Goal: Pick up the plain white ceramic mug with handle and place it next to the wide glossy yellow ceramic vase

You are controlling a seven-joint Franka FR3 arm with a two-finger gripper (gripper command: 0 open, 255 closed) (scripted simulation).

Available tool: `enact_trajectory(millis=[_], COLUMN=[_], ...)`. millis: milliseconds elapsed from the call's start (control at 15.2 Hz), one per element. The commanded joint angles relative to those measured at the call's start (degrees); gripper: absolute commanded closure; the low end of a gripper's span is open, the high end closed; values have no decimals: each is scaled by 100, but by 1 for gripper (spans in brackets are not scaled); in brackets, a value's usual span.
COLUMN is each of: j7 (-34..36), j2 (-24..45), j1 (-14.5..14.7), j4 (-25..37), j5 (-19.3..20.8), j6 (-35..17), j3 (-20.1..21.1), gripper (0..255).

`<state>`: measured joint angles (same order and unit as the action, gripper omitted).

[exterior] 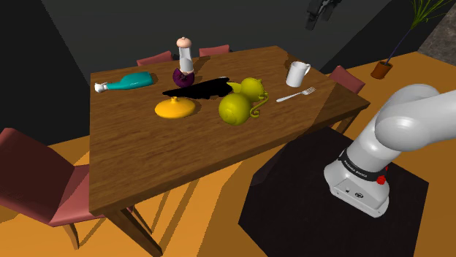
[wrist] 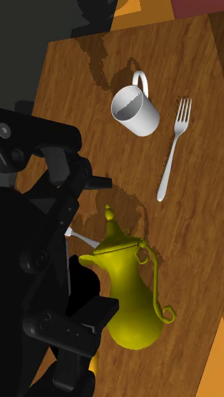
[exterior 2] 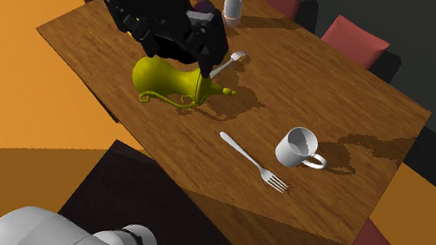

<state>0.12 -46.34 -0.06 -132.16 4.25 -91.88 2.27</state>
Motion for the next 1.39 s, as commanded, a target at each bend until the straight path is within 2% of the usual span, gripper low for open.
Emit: enact_trajectory(millis=[0, 660, 1320], j7=[0, -728, -1497], j2=[0, 1363, 3211], j1=[0, -312, -565], j4=[0, -194, 208], j5=[0, 350, 392], j6=[0, -1039, -1951], j3=[0, -886, -1666], gripper=[0, 0, 0])
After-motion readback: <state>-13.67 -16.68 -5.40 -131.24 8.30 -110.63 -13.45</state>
